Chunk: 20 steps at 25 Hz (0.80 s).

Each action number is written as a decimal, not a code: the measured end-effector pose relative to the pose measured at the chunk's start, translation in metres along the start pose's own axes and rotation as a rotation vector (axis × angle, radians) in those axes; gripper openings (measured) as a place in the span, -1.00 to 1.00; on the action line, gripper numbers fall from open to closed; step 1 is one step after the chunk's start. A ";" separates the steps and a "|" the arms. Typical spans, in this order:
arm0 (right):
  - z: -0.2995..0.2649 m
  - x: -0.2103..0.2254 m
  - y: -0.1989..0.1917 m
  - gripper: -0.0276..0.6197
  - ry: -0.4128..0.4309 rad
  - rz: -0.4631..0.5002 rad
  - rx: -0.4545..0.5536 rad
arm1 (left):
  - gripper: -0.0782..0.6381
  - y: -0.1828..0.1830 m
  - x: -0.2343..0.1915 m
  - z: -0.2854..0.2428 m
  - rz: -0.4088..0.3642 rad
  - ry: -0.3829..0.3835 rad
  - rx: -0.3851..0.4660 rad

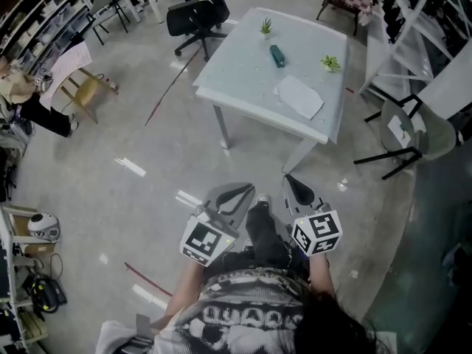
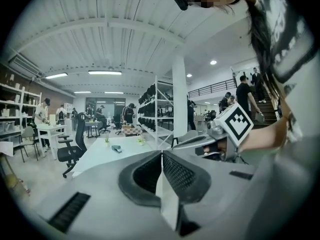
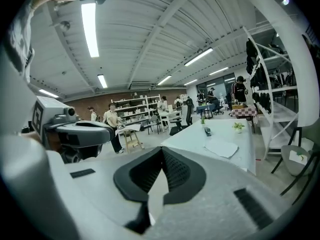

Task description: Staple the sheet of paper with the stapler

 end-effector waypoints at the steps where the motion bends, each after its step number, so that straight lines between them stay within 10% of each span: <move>1: -0.010 0.010 0.002 -0.93 0.000 0.002 -0.001 | -0.76 0.004 -0.009 -0.009 -0.002 0.006 -0.001; 20: -0.175 0.159 0.030 -0.93 0.064 -0.002 -0.007 | -0.76 0.069 -0.138 -0.161 -0.021 0.092 0.003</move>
Point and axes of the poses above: the fingertips, and each gripper's own axes: z backward along the fingers, x to its right, y out of its top, the point moved 8 cm from there along z, backward along the fingers, and after that the axes turned 13 degrees about z, right-handed, at the moved point
